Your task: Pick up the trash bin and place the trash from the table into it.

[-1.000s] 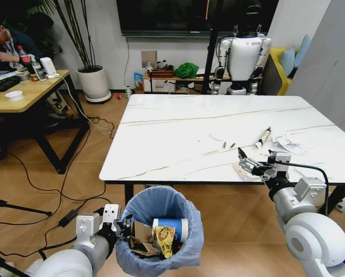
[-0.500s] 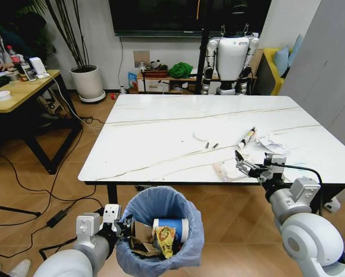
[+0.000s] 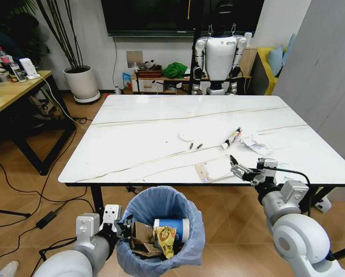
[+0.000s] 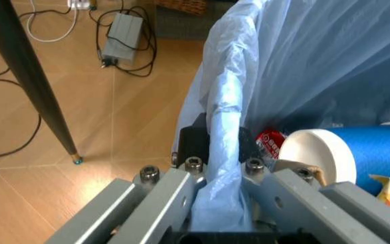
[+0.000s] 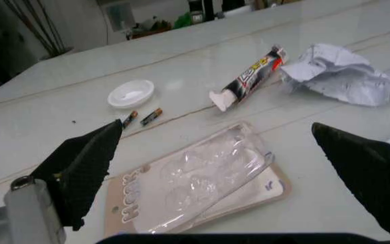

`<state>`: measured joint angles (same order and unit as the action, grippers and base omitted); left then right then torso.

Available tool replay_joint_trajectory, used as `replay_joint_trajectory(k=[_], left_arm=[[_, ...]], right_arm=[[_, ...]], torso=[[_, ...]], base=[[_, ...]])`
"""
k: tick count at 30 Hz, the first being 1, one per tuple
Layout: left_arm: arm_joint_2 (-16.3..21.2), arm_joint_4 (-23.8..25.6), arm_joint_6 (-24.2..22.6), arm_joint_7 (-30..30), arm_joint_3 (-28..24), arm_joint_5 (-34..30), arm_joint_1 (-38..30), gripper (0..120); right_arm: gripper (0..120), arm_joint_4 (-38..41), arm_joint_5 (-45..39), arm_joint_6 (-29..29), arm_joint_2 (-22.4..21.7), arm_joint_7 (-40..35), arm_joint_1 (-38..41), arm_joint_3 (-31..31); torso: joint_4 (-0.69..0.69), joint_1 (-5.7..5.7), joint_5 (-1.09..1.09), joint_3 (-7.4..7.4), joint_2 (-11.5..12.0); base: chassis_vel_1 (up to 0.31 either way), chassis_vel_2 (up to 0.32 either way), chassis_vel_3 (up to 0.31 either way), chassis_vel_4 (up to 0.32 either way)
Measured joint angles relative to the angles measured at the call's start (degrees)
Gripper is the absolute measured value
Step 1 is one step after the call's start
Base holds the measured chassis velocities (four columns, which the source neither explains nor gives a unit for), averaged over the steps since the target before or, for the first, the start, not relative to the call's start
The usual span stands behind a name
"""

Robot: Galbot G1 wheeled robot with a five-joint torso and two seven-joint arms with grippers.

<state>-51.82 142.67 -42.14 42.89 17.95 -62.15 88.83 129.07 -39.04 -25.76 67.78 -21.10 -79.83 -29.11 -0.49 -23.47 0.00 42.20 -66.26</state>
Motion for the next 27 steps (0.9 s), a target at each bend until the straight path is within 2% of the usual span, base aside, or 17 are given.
replay_joint_trajectory(k=[7,15,27], left_arm=[[-0.12,-0.39,0.00,-0.89,0.67,1.03,0.11,0],[-0.30,-0.45,0.00,-1.40,1.35,1.16,0.30,0],[-0.30,-0.94,0.00,-2.19,1.53,1.17,0.14,0]], right_arm=[[100,-5.86,-8.22,0.51,0.18,-4.46,5.63,3.23],[100,-10.88,-8.69,1.56,-0.10,-4.95,8.87,4.22],[100,-13.00,-7.60,2.24,0.43,-4.83,9.55,3.53]], torso=[[0.00,-0.01,0.00,0.00,0.00],[-0.01,-0.02,0.00,0.01,0.01],[-0.01,-0.02,0.00,0.01,0.00]], base=[[0.000,0.000,0.000,0.000],[0.000,0.000,0.000,0.000],[0.000,0.000,0.000,0.000]])
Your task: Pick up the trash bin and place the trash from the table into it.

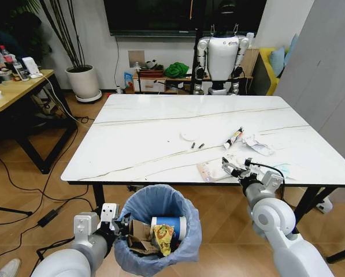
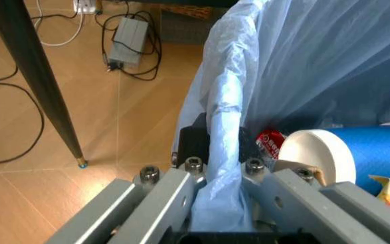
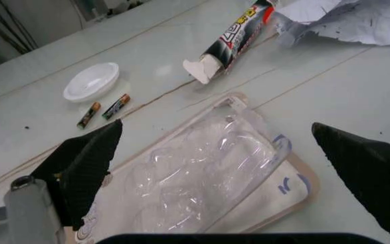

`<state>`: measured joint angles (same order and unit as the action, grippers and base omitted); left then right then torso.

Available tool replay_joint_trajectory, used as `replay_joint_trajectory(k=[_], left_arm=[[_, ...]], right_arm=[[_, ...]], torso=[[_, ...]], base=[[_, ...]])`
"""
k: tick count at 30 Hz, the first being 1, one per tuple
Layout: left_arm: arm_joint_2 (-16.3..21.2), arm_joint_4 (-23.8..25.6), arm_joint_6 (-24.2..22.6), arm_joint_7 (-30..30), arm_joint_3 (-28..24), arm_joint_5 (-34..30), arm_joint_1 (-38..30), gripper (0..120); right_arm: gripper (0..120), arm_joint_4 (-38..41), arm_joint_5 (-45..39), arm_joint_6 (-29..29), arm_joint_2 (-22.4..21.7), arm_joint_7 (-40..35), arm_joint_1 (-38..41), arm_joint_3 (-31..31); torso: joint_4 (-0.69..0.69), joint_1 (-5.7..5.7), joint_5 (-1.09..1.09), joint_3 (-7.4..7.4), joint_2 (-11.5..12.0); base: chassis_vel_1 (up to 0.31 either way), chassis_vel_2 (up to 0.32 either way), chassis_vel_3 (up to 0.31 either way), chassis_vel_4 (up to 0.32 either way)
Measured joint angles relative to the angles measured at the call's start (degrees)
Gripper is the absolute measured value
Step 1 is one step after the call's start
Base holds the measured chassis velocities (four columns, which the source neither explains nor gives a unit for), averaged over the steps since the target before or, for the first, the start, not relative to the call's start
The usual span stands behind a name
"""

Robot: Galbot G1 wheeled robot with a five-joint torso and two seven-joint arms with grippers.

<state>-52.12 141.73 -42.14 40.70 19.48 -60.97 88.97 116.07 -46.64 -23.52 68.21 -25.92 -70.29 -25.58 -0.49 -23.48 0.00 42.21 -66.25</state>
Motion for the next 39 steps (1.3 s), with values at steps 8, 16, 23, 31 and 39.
replay_joint_trajectory(k=[8,16,23,31,39], left_arm=[[0.03,-0.12,0.00,-0.10,-0.11,0.03,-0.28,0],[0.11,-0.12,0.00,-0.15,0.04,0.27,-0.19,0],[0.10,-0.10,0.00,-0.30,0.02,0.57,-0.18,0],[0.23,-0.02,0.00,-0.47,0.11,0.63,-0.18,0],[0.31,0.07,0.00,-0.53,0.21,0.78,-0.14,0]], right_arm=[[100,-0.28,-0.10,0.01,0.16,0.19,-0.53,-0.02],[100,-0.35,0.24,0.08,1.23,0.28,-0.82,0.56],[96,-0.77,0.14,0.11,1.21,0.44,-0.66,0.51],[70,-1.17,0.60,0.09,1.44,0.55,-0.51,0.96],[39,-1.61,1.58,0.37,1.39,0.64,-0.63,1.33]], torso=[[0.00,0.00,0.00,0.00,0.00],[0.00,0.00,0.00,0.00,0.00],[0.00,0.00,0.00,0.00,0.00],[0.00,0.00,0.00,0.00,0.00],[0.00,0.00,0.00,0.00,0.00]], base=[[0.000,0.000,0.000,0.000],[0.000,0.000,0.000,0.000],[0.000,0.000,0.000,0.000],[0.000,0.000,0.000,0.000],[0.000,0.000,0.000,0.000]])
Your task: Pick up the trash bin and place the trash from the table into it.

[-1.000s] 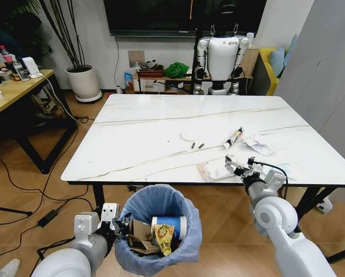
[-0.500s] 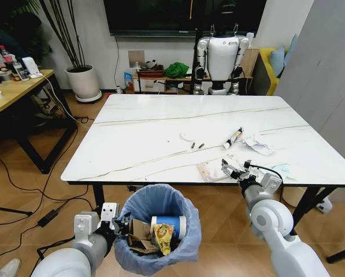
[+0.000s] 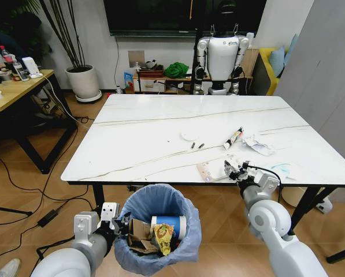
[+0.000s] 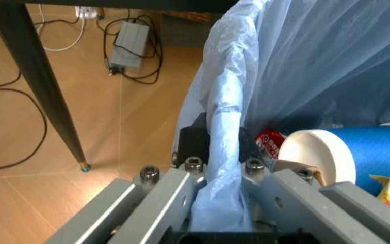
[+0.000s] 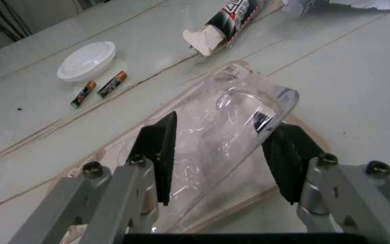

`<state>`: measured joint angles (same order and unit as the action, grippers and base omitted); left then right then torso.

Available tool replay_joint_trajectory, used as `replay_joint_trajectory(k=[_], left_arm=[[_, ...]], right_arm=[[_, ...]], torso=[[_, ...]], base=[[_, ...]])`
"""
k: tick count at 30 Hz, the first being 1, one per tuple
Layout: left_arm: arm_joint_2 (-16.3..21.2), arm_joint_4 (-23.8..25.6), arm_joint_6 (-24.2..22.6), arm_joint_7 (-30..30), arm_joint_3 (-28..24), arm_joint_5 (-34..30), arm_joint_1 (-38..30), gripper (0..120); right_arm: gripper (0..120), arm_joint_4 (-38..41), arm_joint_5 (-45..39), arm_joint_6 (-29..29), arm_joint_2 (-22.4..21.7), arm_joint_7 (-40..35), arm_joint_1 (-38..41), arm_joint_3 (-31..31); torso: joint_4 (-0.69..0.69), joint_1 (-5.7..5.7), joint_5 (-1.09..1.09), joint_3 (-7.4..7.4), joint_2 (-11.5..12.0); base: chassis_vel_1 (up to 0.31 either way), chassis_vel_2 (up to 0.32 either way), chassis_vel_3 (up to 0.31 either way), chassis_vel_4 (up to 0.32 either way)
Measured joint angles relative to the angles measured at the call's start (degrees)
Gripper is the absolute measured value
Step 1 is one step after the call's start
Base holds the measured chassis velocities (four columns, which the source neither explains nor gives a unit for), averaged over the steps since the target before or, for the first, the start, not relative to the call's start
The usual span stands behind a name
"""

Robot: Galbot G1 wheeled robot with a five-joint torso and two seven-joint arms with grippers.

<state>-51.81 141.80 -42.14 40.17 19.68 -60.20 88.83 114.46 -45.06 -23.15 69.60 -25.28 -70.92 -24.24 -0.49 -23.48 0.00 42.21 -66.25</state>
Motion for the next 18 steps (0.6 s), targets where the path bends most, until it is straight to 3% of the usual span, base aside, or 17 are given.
replay_joint_trajectory(k=[11,18], left_arm=[[-0.08,0.23,0.00,-0.03,0.48,-0.02,-0.02,0],[-0.17,0.32,0.00,-0.04,0.51,0.02,-0.03,0]], right_arm=[[1,0.59,-1.01,0.21,-0.51,-0.16,-0.33,0.26],[0,1.83,-1.56,0.30,-0.67,-0.42,-0.50,0.20]], torso=[[0.00,0.00,0.00,0.00,0.00],[0.00,0.00,-0.01,0.00,0.00]], base=[[0.000,0.000,0.000,0.000],[0.000,0.000,0.000,0.000]])
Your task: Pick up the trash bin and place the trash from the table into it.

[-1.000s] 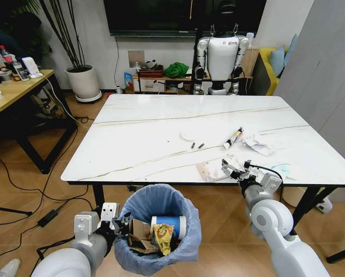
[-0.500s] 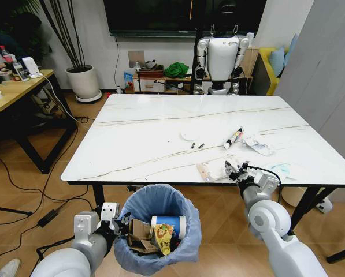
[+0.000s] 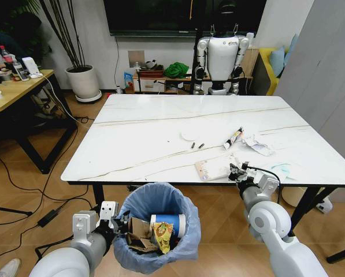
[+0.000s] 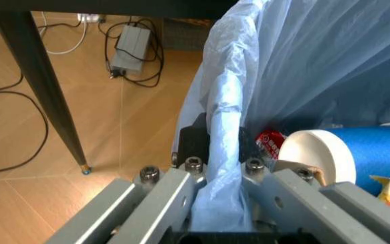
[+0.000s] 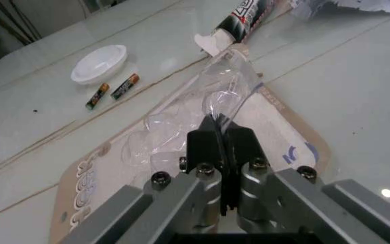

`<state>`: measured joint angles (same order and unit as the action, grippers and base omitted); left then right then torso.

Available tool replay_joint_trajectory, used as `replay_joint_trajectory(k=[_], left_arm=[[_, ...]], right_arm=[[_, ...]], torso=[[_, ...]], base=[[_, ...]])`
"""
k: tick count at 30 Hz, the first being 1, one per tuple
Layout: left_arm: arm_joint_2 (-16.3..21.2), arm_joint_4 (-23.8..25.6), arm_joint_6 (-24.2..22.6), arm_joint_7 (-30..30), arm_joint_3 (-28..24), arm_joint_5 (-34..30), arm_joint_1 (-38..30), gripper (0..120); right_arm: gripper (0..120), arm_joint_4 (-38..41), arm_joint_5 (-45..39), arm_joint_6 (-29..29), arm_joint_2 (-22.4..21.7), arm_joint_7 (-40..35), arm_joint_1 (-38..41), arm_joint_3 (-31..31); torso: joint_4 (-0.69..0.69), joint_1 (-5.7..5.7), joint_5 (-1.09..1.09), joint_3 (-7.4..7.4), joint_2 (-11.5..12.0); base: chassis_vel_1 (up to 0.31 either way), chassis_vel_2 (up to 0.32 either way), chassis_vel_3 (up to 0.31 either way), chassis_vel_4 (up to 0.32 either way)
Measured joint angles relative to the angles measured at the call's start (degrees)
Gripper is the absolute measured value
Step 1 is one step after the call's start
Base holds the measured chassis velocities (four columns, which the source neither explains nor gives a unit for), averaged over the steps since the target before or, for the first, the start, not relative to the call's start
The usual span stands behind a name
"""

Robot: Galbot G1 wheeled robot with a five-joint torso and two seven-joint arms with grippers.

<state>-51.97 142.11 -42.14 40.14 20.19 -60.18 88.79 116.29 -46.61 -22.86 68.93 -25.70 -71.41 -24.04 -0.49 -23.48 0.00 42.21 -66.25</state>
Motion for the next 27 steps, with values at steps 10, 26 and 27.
replay_joint_trajectory(k=[10,26,27], left_arm=[[-0.13,-0.30,0.00,0.02,-0.07,-0.10,-0.06,0],[-0.33,-1.54,0.00,1.02,-0.84,-1.80,-1.09,0],[-0.36,-1.63,0.00,1.12,-0.94,-1.84,-1.19,0]], right_arm=[[0,10.89,-7.99,-1.08,-4.95,-1.99,-0.60,-2.28],[0,27.30,-12.40,-3.14,-8.30,0.42,-10.50,0.84],[0,27.41,-11.19,-3.15,-8.92,1.13,-11.68,1.61]], torso=[[0.00,0.01,0.00,0.00,0.00],[0.00,0.01,0.01,-0.01,0.00],[-0.01,0.01,0.00,-0.01,0.00]], base=[[0.000,0.000,0.000,0.000],[0.000,0.000,0.000,0.000],[0.000,0.000,0.000,0.000]])
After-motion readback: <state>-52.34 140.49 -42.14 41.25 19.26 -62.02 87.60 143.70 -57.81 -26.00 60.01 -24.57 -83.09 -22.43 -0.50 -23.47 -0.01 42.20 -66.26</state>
